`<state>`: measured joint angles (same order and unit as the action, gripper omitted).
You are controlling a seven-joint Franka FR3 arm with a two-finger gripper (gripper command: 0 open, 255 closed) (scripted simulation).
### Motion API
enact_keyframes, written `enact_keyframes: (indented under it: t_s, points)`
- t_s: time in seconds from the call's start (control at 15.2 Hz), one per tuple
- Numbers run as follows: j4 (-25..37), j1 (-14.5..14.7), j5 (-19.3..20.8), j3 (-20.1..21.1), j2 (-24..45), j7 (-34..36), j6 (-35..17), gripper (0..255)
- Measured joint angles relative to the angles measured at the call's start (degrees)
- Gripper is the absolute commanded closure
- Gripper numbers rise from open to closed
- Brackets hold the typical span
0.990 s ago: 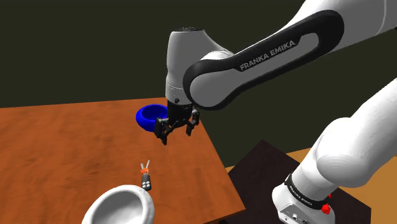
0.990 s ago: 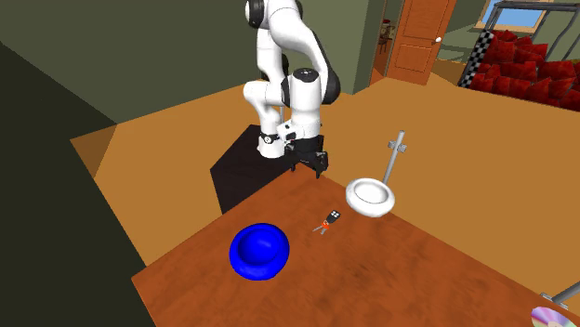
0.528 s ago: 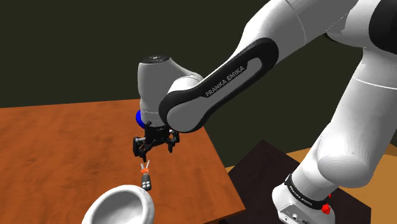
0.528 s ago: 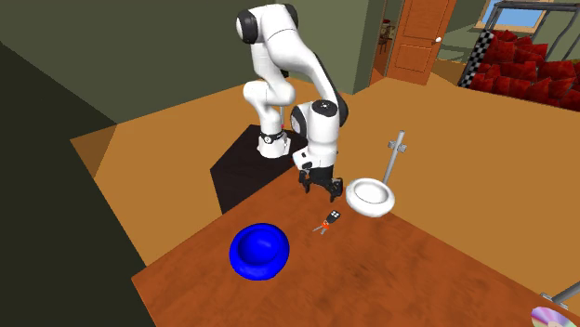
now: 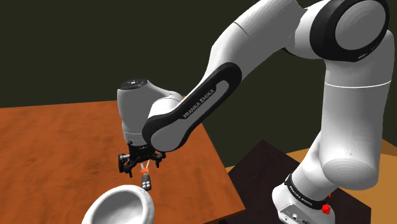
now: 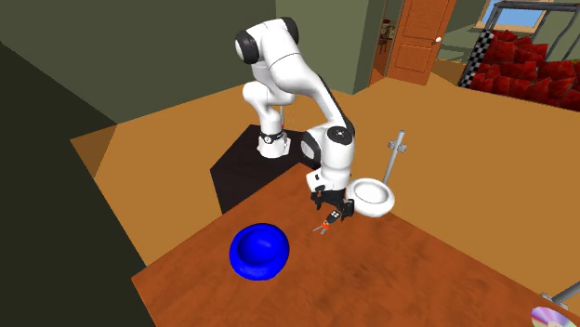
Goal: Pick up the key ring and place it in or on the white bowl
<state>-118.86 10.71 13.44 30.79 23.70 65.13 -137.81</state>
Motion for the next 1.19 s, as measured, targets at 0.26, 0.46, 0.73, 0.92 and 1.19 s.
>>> enact_keyframes:
  t_s: [0.26, 0.46, 0.73, 0.92, 1.19]
  points:
    - [0.0, 1.1, 1.8, -1.2, 2.5, 1.3, -2.2, 0]
    - [0.1, 1.5, 2.4, -1.7, 3.4, 1.8, -3.0, 0]
    - [0.0, 1.6, 2.5, -1.7, 3.5, 1.8, -3.2, 0]
    - [0.0, 1.6, 2.5, -1.7, 3.5, 1.8, -3.2, 255]
    - [0.0, 1.6, 2.5, -1.7, 3.5, 1.8, -3.2, 255]
